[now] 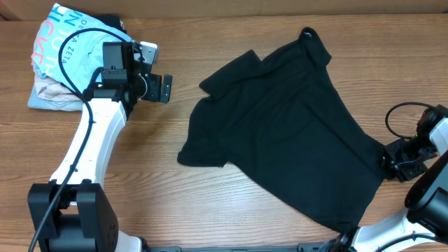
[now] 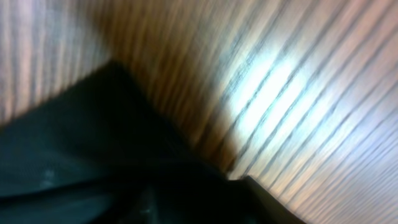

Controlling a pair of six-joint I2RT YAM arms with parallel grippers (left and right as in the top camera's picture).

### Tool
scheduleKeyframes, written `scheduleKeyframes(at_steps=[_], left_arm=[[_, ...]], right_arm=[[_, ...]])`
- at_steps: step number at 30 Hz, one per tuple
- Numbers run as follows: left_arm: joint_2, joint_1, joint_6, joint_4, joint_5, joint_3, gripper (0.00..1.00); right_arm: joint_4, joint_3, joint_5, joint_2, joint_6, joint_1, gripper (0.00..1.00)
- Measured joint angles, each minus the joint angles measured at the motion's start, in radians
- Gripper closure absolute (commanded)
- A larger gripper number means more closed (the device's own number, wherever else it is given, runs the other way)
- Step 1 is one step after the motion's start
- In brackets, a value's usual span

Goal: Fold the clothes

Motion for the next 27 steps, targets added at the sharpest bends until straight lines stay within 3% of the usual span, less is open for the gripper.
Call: scheduleKeyframes(at_steps=[3, 7, 14, 18, 27], left_arm=[[0.0, 0.0, 0.0, 0.001, 0.0, 0.0, 0.0], [0.0, 0.0, 0.0, 0.001, 0.0, 0.0, 0.0], [0.0, 0.0, 0.0, 0.001, 0.001, 0.0, 0.0], [0.0, 0.0, 0.0, 0.001, 0.001, 0.0, 0.0], [0.0, 0.0, 0.0, 0.003, 0.001, 0.0, 0.0]], right_arm=[[0.01, -0.002, -0.004, 0.0, -0.003, 0.0, 0.91], [0.016, 0.005, -0.009, 0.0, 0.0, 0.0, 0.96], [0.006, 0.145, -0.04, 0.0, -0.006, -0.001, 0.96], [0.031, 0.26, -0.053, 0.0, -0.005, -0.001, 0.83], [0.3, 0.29, -0.056, 0.0, -0.009, -0.002, 0.75]])
